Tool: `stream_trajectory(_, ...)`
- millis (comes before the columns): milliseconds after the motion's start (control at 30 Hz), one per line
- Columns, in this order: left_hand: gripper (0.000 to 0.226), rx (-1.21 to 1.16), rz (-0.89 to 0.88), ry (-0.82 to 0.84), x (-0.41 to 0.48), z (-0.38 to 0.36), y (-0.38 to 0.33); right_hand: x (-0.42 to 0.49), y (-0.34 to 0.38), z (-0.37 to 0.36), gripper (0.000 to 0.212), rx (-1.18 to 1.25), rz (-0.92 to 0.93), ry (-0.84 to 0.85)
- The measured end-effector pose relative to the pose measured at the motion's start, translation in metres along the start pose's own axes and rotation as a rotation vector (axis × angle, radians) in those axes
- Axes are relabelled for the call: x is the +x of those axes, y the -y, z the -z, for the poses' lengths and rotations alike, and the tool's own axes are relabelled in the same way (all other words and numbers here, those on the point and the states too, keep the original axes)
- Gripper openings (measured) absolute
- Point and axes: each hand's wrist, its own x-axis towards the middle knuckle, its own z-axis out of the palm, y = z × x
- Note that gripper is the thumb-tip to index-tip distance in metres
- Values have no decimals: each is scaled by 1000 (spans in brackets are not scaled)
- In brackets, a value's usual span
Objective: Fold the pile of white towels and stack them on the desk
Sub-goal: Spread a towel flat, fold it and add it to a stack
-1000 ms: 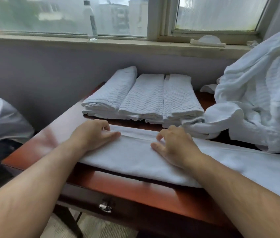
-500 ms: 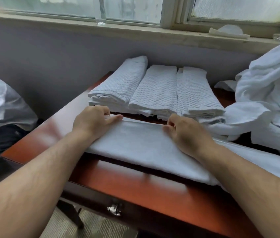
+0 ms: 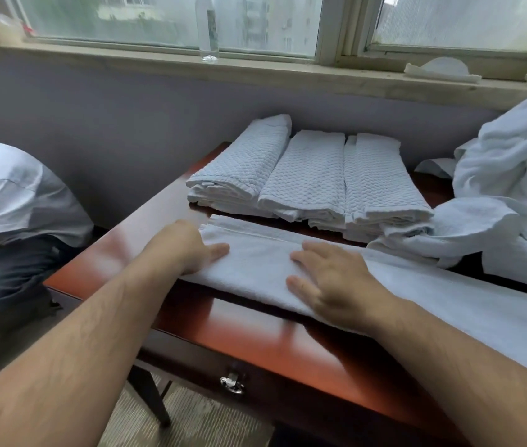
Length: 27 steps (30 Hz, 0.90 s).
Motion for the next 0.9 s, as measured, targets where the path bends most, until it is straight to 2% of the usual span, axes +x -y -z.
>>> stream_trajectory(100,58,54,-36,34,-2,5,-4,-5,5,-10,69,-50,-4,82)
stream_trajectory(300,48,-117,-101,21,-5,13,-1,-17,11,-11,71,-39,10,94)
stream_trajectory(367,53,-300,-15,80,-9,16,3,-23,13,-11,69,-24,19,89)
stream_trajectory(467,48,-799,123,306,-23,24,10,-32,15,-11,62,53,29,56)
stream_trajectory(567,33,-1069,72,426,-47,45,1,-41,18,-2,37,339,13,-185)
stream_trajectory(633,33,-1164,-24,503,-64,65,-14,-44,19,10,38,628,-93,-321)
stream_trajectory(667,33,-1196,-87,536,-73,74,-25,-45,20,17,43,843,-166,-304)
stream_trajectory(767,23,-1232,-268,587,-103,88,-75,-51,15,42,64,1528,-333,-73)
stream_trajectory(833,15,-1179,-349,589,-123,83,-117,-64,3,56,83,1769,-328,46)
stream_trajectory(900,19,-1038,-400,554,-137,69,-156,-81,-17,65,96,1930,-271,42)
